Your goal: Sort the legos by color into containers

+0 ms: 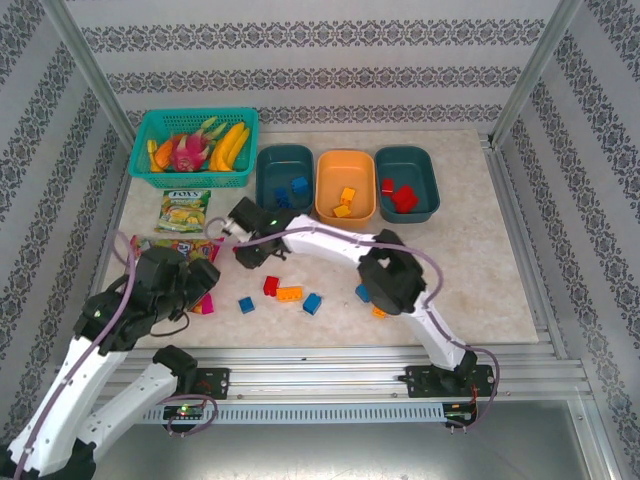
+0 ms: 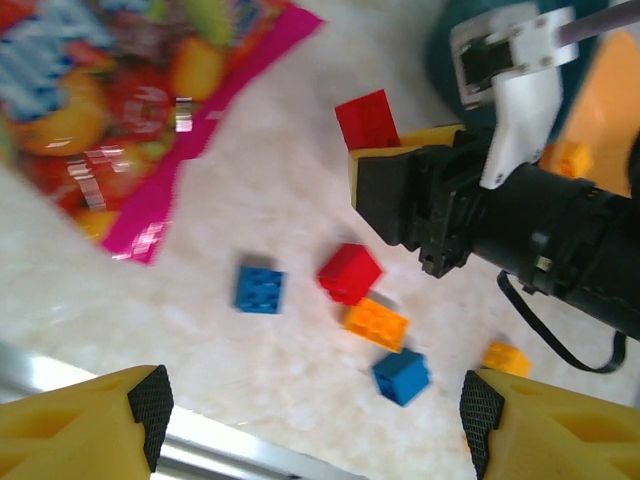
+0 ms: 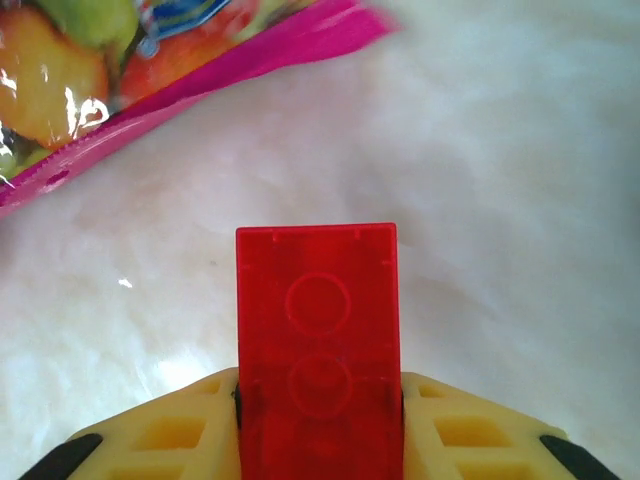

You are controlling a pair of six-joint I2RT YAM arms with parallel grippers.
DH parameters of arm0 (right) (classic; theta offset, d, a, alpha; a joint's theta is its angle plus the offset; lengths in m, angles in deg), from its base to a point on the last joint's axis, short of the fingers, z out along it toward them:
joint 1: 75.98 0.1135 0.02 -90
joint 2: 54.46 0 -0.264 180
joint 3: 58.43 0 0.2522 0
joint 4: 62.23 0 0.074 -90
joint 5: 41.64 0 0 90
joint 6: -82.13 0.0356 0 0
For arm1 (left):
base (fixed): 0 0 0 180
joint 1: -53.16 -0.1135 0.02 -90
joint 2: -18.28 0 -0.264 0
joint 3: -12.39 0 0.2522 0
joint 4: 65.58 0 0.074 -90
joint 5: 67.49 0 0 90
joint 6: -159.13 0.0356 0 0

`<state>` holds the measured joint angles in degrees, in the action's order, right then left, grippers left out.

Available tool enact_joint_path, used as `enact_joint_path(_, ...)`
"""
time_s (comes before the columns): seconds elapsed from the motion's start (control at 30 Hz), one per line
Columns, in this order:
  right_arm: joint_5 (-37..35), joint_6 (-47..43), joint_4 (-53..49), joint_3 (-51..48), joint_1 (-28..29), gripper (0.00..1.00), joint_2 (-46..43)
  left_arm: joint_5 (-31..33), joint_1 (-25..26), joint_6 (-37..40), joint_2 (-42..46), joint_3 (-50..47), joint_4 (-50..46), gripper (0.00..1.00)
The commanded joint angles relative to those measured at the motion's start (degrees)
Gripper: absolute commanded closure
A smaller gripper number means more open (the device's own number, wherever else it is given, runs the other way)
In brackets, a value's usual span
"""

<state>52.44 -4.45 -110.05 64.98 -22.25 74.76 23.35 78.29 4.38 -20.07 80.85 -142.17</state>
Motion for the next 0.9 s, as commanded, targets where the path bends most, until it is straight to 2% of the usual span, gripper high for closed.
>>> enact_joint_path(0.0,-1.7,5.3,5.4,-6.6,-5.2,0.71,-11.3,-7.1,0.3,6.1,-6.5,1.9,16.5,0.21)
enact_joint_path(0.2,-1.0,10.8,6.8,-16.3,-16.7,0.71,-22.7,-13.3,1.9,10.1,-24.7,11.1,29.5,0.21)
enact_joint_path(0.4,0.2,16.5,5.8,-20.3,-30.3,0.71,-26.6,-17.5,4.4,12.1,-40.9,20.7,36.6,0.21)
enact_joint_path(0.63,1.8,21.6,1.4,-15.4,-42.9,0.70,-18.6,-21.5,6.8,14.6,-57.5,33.4,39.4,0.21)
enact_joint_path(0.87,2.5,22.7,-4.6,-3.6,-48.2,0.69,-5.2,-23.6,7.6,16.9,-69.7,46.0,38.5,0.21)
